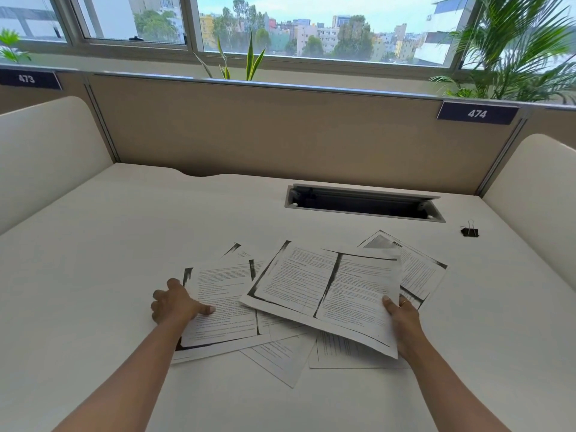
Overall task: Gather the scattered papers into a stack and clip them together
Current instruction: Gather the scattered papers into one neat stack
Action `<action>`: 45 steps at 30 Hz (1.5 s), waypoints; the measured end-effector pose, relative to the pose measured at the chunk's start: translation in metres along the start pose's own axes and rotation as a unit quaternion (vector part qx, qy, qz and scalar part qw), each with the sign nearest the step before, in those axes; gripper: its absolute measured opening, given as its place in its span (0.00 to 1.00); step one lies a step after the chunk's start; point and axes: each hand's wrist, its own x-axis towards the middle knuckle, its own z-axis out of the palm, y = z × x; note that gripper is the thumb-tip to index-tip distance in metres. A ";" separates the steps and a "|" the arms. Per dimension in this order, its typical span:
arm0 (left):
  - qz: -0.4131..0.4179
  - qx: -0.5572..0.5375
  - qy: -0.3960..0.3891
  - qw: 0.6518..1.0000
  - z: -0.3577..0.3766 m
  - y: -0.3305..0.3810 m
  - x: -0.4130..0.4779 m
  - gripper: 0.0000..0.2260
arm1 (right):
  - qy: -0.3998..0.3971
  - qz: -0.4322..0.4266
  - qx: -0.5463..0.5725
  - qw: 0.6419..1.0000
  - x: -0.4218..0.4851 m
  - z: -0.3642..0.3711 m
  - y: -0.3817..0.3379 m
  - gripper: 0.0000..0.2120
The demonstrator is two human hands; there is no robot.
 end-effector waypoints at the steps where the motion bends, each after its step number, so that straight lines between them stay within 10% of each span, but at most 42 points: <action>1: -0.003 -0.008 -0.004 1.000 -0.001 0.000 0.000 0.47 | -0.001 0.000 -0.001 1.000 0.000 0.000 0.000 0.16; 11: 0.018 -0.058 0.004 0.998 0.000 -0.001 -0.001 0.48 | -0.005 -0.003 -0.002 1.000 -0.002 -0.001 0.000 0.16; 20: 0.022 -0.054 0.066 0.996 0.000 -0.005 -0.001 0.09 | -0.029 -0.006 0.001 1.000 -0.005 0.000 -0.003 0.16; 29: 0.137 -0.318 -0.035 0.938 -0.011 0.005 -0.002 0.09 | -0.110 -0.007 0.070 0.991 -0.010 -0.005 -0.011 0.15; 34: 0.133 -0.393 -0.090 0.906 -0.013 0.019 -0.009 0.07 | -0.174 -0.018 0.059 0.983 -0.007 -0.004 -0.015 0.35; 45: 0.159 -0.422 -0.168 0.876 0.004 0.032 -0.027 0.08 | -0.231 -0.004 0.090 0.969 -0.006 0.001 -0.024 0.19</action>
